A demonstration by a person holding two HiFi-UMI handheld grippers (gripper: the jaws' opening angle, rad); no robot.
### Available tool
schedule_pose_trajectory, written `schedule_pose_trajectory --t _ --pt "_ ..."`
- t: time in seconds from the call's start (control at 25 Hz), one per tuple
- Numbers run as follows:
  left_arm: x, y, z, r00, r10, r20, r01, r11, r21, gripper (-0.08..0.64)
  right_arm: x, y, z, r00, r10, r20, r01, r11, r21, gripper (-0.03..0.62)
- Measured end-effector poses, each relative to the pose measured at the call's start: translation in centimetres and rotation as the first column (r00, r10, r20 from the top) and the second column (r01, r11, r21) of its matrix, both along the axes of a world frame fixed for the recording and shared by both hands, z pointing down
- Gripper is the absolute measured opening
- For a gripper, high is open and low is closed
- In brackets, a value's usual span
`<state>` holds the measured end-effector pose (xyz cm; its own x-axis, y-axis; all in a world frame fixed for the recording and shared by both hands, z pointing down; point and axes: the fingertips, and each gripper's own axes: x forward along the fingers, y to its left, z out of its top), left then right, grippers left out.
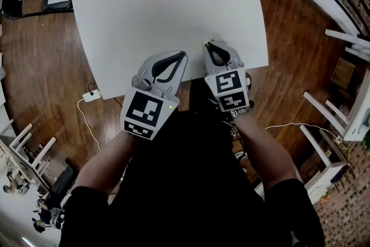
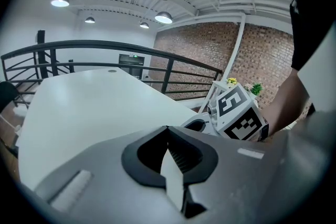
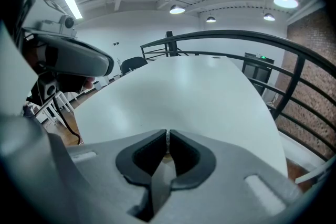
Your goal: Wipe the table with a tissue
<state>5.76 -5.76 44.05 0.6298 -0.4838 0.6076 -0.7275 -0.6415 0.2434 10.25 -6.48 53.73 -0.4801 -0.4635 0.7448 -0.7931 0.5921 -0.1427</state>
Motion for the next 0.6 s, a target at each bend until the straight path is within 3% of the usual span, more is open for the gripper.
schedule_pose_trajectory --t 0.6 --pt "0.1 -0.7 -0.1 1.0 -0.009 -0.002 0.009 1.0 -0.001 0.012 0.7 -1.4 0.1 1.0 0.012 -0.018 -0.011 1.0 0.011 0.009"
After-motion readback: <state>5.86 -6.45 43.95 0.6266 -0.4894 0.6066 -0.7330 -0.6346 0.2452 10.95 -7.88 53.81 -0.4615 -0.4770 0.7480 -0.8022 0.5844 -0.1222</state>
